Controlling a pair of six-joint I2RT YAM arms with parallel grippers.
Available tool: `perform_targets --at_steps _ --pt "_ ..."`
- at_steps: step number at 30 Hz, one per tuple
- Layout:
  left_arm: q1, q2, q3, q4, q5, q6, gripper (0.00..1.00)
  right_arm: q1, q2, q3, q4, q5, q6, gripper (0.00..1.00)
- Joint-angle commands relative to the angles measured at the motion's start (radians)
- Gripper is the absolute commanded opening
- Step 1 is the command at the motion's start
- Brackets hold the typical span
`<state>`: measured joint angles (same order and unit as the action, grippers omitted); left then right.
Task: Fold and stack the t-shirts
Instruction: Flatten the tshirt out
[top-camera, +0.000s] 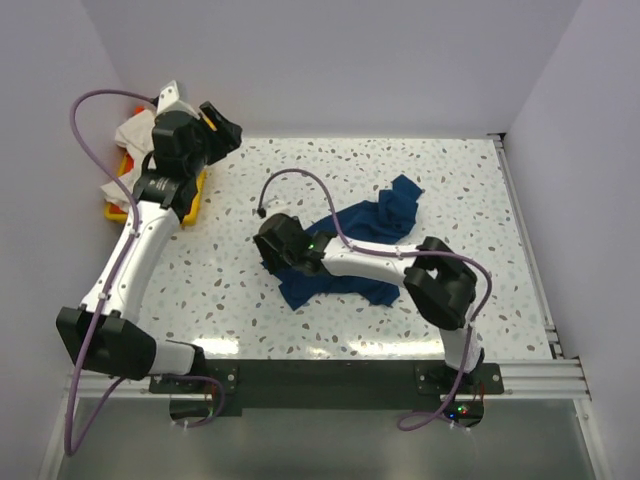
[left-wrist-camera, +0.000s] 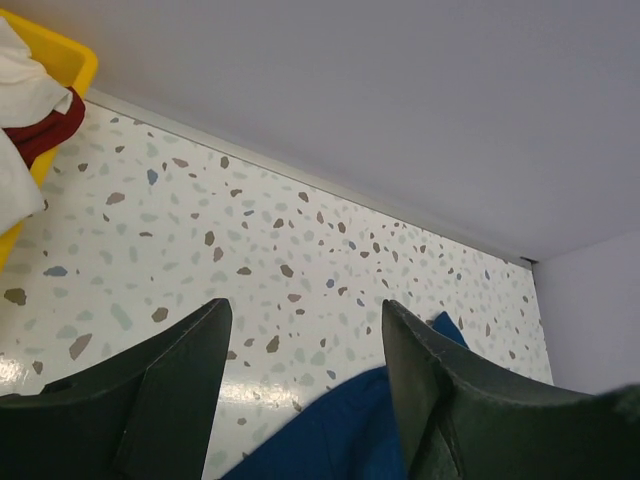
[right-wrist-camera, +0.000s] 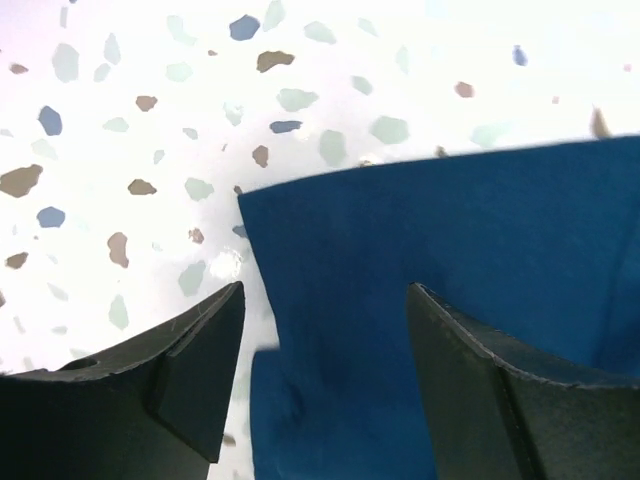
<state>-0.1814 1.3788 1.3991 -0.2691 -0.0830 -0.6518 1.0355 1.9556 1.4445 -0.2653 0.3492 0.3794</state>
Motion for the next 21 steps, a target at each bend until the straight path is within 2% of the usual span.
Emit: perform_targets --at_steps 1,5,15,17,20,21 --pt "0.025 -0.075 -0.066 -0.007 -0.004 -0.019 0.67 0.014 0.077 0.109 0.001 0.031 -0.053 0.68" --pt "0.028 -0.125 -0.103 -0.013 0.015 -0.009 0.67 0.017 0.189 0.192 -0.038 0.04 -0.065 0.67" --pt "0.03 -0.201 -0.201 0.016 0.077 -0.002 0.66 0.017 0.292 0.246 -0.022 0.065 -0.086 0.66" --pt "0.028 -0.213 -0.218 0.018 0.078 -0.002 0.66 0.015 0.296 0.238 0.0 0.057 -0.085 0.61" --pt "0.03 -0.23 -0.242 0.018 0.078 0.0 0.65 0.017 0.301 0.231 -0.002 0.057 -0.074 0.46" --pt "0.028 -0.234 -0.249 0.018 0.078 0.0 0.65 0.014 0.299 0.225 -0.003 0.059 -0.067 0.35"
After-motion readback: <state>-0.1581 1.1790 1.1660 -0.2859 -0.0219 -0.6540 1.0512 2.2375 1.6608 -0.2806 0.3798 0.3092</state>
